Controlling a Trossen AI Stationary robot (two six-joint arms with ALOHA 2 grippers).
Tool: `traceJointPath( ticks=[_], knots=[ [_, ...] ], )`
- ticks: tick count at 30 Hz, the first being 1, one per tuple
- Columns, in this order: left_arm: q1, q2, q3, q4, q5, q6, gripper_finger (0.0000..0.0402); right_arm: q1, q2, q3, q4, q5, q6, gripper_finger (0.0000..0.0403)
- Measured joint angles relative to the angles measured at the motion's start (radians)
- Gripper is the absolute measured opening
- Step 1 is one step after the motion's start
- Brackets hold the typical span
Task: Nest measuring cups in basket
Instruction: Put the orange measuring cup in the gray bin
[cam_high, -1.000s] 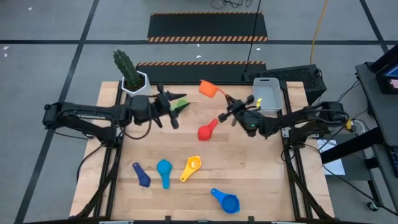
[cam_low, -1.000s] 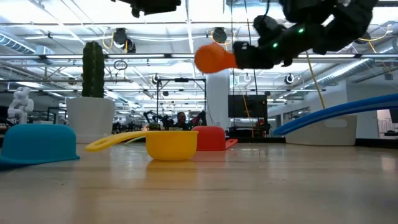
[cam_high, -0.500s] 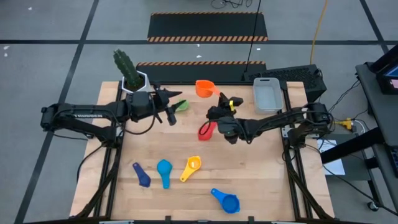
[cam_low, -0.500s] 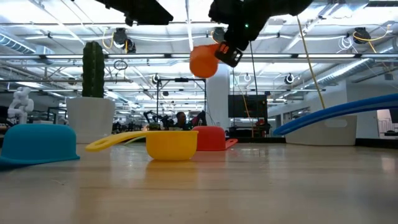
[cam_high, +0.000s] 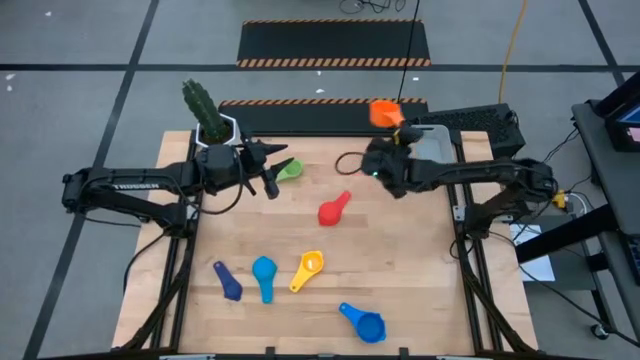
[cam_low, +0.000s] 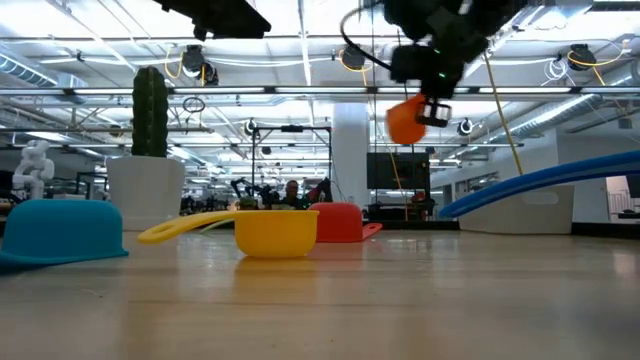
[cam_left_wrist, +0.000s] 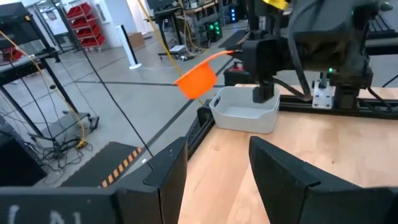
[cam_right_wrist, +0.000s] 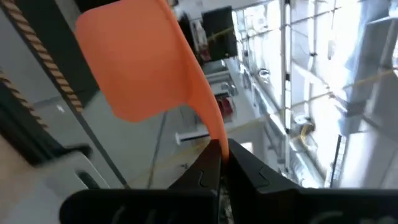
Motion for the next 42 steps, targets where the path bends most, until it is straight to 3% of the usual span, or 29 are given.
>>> traceJointPath(
  ticks=[3,7,15,18,21,24,28,33,42],
  knots=[
    [0.000,0.000,0.000,0.000,0.000,-0.003,0.0177,0.014,-0.074,-0.088,0.005,-0.002,0.001,0.0000],
    [0.000,0.008,0.000,0.030,0.000,-0.003,0.0177,0.068,-0.172,-0.204,0.050,-0.002,0.137,0.0000],
    [0.000,0.072,0.000,0.161,0.081,0.008,0.0177,0.253,-0.207,-0.377,0.512,-0.087,0.203,0.0000],
    [0.000,0.105,0.000,0.220,0.146,0.022,0.0177,0.295,-0.183,-0.408,0.606,-0.191,0.284,0.0000],
    [0.000,0.130,0.000,0.250,0.201,0.041,0.0177,0.318,-0.155,-0.411,0.612,-0.340,0.386,0.0000],
    [0.000,0.131,0.000,0.233,0.227,0.053,0.0177,0.334,-0.132,-0.412,0.612,-0.414,0.422,0.0000],
    [0.001,0.115,0.000,0.146,0.235,0.086,0.0177,0.358,-0.124,-0.412,0.612,-0.442,0.452,0.0000],
    [0.001,0.115,0.000,0.034,0.332,0.183,0.0177,0.372,-0.136,-0.412,0.630,-0.508,0.464,0.0000],
    [-0.002,0.164,0.002,0.039,0.384,0.279,0.0177,0.396,-0.161,-0.412,0.688,-0.585,0.437,0.0000]
  ],
)
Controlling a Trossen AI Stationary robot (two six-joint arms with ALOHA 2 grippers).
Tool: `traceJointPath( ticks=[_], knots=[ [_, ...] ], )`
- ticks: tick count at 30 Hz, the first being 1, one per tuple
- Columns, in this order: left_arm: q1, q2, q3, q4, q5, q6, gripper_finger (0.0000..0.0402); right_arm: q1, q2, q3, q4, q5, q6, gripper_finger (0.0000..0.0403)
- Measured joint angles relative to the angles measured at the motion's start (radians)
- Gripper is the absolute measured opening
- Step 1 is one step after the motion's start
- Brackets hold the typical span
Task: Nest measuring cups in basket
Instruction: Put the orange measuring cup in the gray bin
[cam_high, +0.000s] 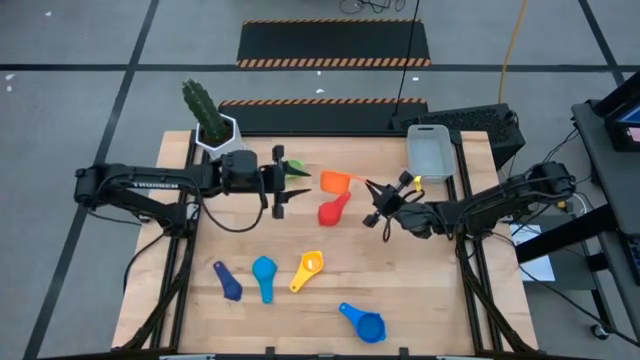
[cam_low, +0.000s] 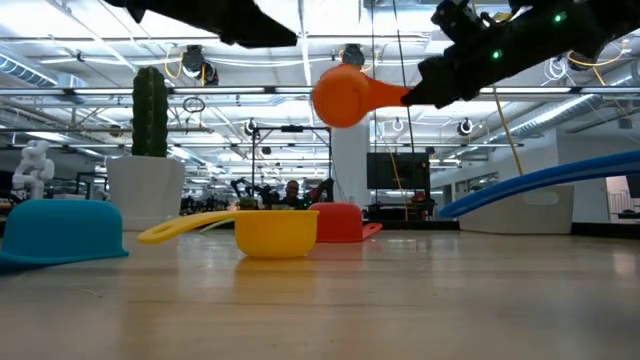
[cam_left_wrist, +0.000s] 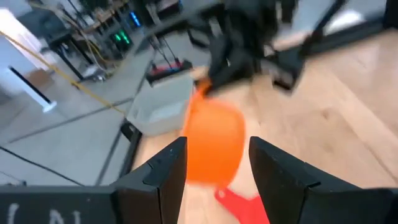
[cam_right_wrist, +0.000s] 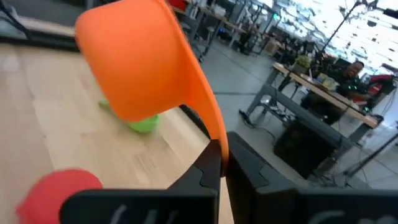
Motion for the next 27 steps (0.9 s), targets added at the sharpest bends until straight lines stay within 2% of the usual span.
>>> traceJointPath(
  ticks=[7,14,24,27],
  knots=[
    [-0.005,0.032,-0.003,0.049,-0.026,0.017,0.0177,0.043,-0.037,0.000,0.067,0.000,-0.075,0.0000],
    [-0.006,0.094,0.000,0.143,-0.026,0.053,0.0177,0.054,-0.038,0.000,0.072,0.000,-0.079,0.0000],
    [-0.003,0.112,-0.003,0.137,-0.025,0.063,0.0176,0.053,-0.038,0.000,0.080,0.002,-0.085,0.0000],
    [0.001,0.111,-0.003,0.126,-0.024,0.065,0.0163,0.054,-0.038,0.000,0.084,0.000,-0.089,0.0000]
  ],
)
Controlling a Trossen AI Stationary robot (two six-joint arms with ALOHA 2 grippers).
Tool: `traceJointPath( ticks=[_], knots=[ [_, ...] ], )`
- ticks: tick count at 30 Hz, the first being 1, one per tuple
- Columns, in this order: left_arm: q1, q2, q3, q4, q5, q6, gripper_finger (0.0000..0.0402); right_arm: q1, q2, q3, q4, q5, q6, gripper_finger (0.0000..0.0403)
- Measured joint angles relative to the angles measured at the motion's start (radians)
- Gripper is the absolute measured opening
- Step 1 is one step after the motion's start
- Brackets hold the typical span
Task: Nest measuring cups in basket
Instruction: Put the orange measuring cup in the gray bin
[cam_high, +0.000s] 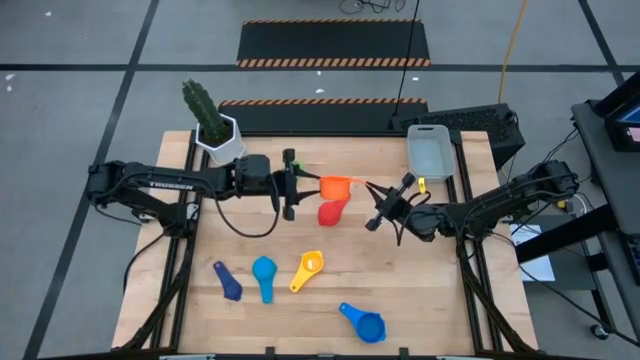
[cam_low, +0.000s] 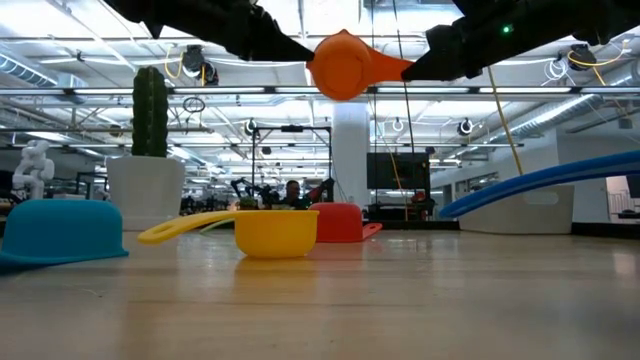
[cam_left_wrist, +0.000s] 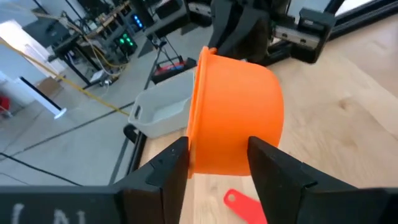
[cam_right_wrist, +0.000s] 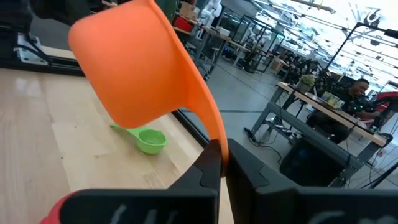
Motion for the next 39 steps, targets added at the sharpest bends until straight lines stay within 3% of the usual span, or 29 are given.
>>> traceJointPath(
  ticks=[11,22,27,34,39],
  knots=[
    [0.004,-0.017,0.001,-0.031,-0.007,0.004,0.0080,0.000,0.000,0.000,0.006,-0.030,-0.008,0.0000],
    [0.008,-0.017,0.001,-0.030,-0.045,0.025,0.0063,0.000,0.000,0.000,0.011,-0.045,0.007,0.0000],
    [-0.001,-0.016,0.001,-0.023,-0.144,0.014,0.0084,0.000,0.000,0.000,0.014,-0.053,0.011,0.0000],
    [-0.018,-0.016,0.001,-0.028,-0.157,0.021,0.0151,0.000,-0.001,0.000,0.013,-0.051,0.011,0.0000],
    [-0.020,-0.016,0.001,-0.070,-0.168,0.047,0.0167,0.000,-0.008,0.000,0.011,-0.056,0.011,0.0000]
  ],
)
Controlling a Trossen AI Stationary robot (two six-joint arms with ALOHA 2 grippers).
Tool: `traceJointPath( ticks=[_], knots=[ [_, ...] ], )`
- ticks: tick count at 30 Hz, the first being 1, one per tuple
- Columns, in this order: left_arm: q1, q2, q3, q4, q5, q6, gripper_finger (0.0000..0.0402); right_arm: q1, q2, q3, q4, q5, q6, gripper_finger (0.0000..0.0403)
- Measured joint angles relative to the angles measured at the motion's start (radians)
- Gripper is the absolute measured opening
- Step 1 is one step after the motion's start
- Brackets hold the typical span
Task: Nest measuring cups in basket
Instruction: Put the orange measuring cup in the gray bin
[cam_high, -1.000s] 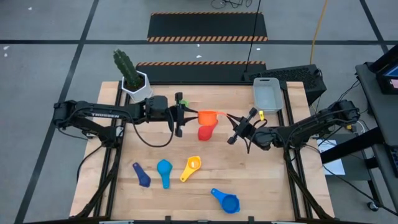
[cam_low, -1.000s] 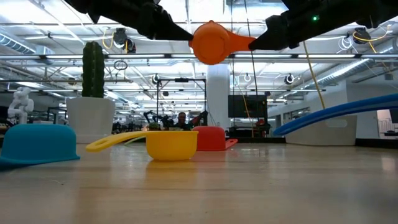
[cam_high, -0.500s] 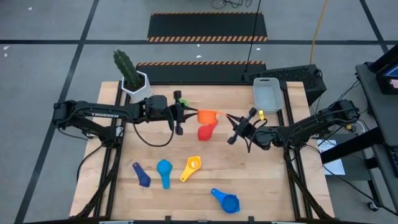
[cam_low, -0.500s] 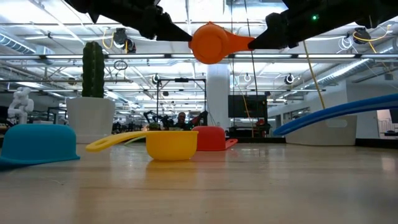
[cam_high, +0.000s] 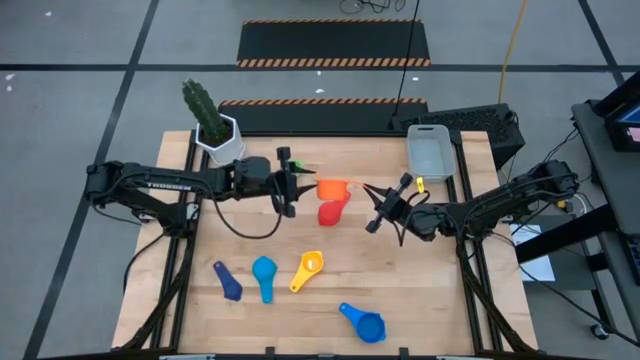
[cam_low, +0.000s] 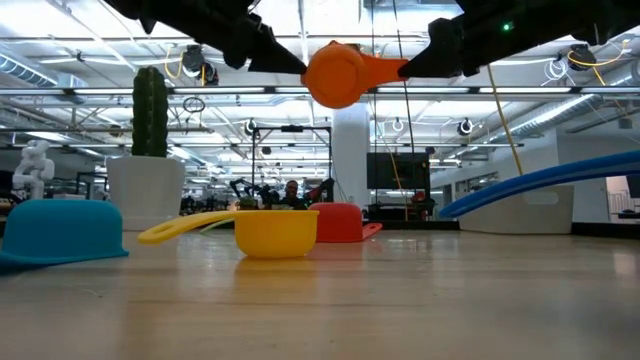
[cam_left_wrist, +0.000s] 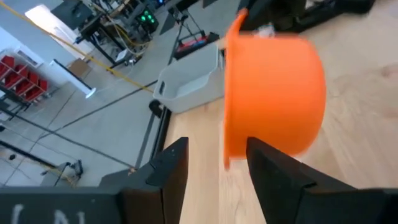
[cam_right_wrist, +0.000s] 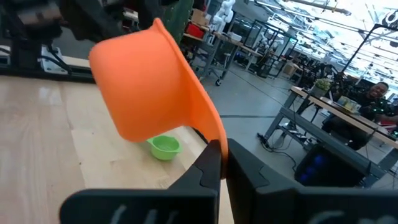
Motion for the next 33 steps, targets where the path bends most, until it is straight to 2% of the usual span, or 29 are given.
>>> traceJointPath(
  ticks=[12,15,21,27,33],
  knots=[
    [0.001,-0.022,-0.001,0.000,-0.017,-0.010,0.0134,0.000,-0.061,0.000,-0.016,0.001,-0.006,0.0000],
    [0.001,-0.026,0.000,0.026,0.023,-0.010,0.0128,0.000,-0.062,0.000,-0.021,0.001,0.000,0.0000],
    [0.001,-0.025,0.000,0.039,0.033,-0.017,0.0127,0.000,-0.062,0.000,-0.022,-0.043,0.034,0.0000],
    [0.001,-0.025,0.000,0.056,0.087,-0.021,0.0126,0.000,-0.063,0.000,-0.022,-0.042,0.046,0.0000],
    [0.004,-0.017,0.000,0.052,0.095,-0.020,0.0126,0.000,-0.063,0.000,-0.023,-0.041,0.046,0.0000]
  ],
)
